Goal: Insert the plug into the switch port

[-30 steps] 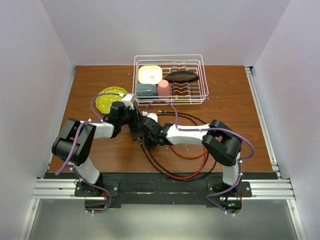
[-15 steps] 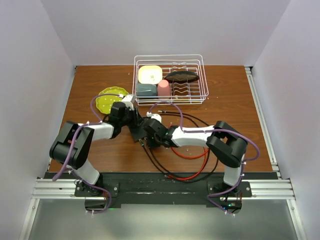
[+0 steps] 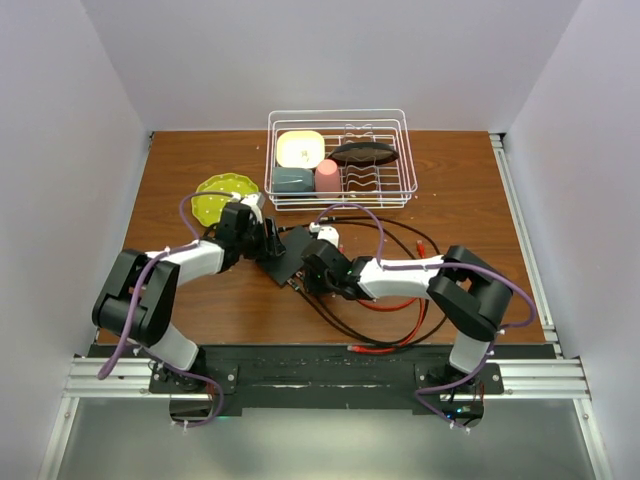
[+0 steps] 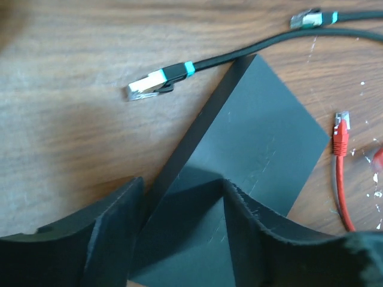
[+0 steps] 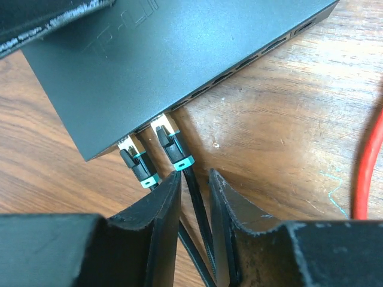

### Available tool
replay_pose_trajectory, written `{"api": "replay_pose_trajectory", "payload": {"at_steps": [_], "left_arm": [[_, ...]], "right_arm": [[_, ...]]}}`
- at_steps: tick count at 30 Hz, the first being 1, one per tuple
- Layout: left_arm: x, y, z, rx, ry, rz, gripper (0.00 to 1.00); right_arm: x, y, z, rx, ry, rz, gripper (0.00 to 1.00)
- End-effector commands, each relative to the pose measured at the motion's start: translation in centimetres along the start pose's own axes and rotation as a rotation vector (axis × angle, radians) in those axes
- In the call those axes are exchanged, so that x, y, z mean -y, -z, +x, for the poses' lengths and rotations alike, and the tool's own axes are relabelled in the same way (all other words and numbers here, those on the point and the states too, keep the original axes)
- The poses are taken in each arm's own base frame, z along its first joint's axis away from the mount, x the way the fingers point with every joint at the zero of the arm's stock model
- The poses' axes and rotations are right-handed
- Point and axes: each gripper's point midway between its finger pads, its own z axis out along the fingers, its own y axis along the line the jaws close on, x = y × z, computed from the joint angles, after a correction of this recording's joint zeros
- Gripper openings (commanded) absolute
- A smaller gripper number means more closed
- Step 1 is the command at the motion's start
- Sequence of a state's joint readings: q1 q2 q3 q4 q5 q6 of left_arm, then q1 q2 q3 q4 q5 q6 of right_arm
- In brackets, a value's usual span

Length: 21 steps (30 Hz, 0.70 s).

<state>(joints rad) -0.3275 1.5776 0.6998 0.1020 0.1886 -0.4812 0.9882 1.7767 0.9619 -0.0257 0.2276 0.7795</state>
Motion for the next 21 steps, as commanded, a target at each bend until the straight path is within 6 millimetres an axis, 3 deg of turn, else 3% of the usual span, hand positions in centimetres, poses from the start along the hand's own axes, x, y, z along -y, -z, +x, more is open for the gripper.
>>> {"api": "replay_pose_trajectory", "payload": {"at_steps": [1,7,15,17,21], "left_arm": [[0.3,1.6,-1.8,0.032,0.015,-0.035,0.66],[1.4,5.2,-5.9,0.199,-0.030,-0.036,0.76],[2.0,7.7,-7.2,0.227,-0.069,-0.051,0.78],[2.3,8.4,-7.7,0.246,-0.075,-0.046,0.78],[2.6,9.5,-8.3,0.272,-0.095,-0.045,0.78]], "right_arm": [[-0.6,0.2,-1.3,0.075,0.022,0.002,0.30],[-3.0,0.5,-0.6,0.053,0.065,-0.060,0.31],[-5.5,1.8,0.1,0.048,0.113,-0.119,0.31],[-4.8,2.1,0.5,0.040,0.124,-0.081,0.31],[-3.8,4.3,-1.3,0.100,0.114,-0.027,0.32]]}}
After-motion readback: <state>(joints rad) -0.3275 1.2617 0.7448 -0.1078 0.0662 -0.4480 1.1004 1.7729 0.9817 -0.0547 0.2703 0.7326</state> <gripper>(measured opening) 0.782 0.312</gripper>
